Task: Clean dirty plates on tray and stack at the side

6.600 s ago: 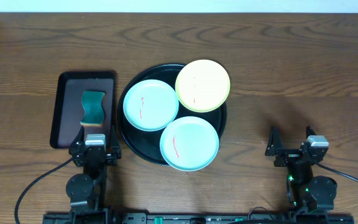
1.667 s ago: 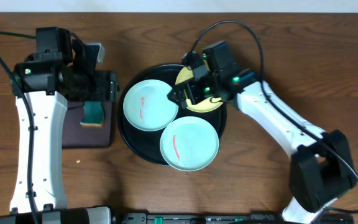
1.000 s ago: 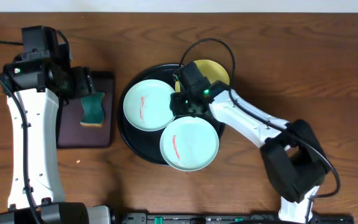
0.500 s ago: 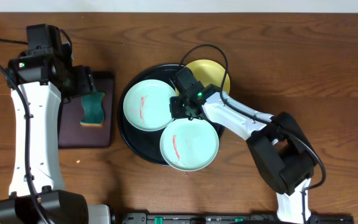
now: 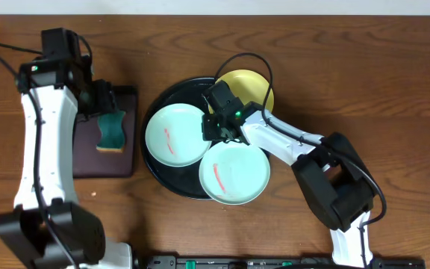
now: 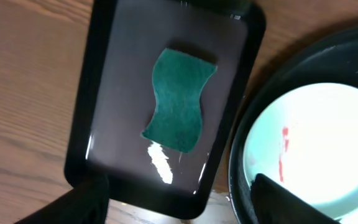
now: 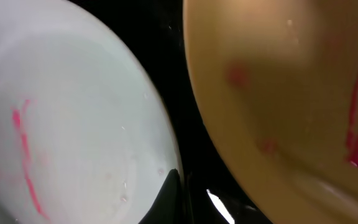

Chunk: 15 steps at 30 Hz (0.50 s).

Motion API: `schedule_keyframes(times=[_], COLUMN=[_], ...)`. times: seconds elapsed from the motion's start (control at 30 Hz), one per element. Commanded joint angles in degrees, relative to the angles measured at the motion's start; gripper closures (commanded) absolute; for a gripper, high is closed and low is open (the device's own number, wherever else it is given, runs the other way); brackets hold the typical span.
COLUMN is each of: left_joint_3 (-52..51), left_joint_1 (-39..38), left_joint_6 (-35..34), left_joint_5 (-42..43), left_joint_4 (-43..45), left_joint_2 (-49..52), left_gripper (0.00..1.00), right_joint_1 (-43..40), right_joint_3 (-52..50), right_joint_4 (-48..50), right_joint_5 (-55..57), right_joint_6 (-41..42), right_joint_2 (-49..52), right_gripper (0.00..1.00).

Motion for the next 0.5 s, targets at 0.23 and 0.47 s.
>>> schedule_keyframes(times=[0.23,0.47], left_joint_3=[-0.8,-1.2], left_joint_1=[0.8,4.1], left_joint_6=[-0.1,4.7], left_joint_5=[-0.6,-0.6], left_joint_4=[-0.7,0.1], left_joint_2=[11.3,17.1], left_gripper=[0.36,0.47], right_joint_1=[0.2,0.2], right_joint_3=[0.6,0.6], right_joint_4=[-0.1,0.1], right_joint_5=[0.9,-1.0], right_joint_6=[-1.0,-2.5], right_joint_2=[1.3,1.3], right_gripper=[0.99,0.99])
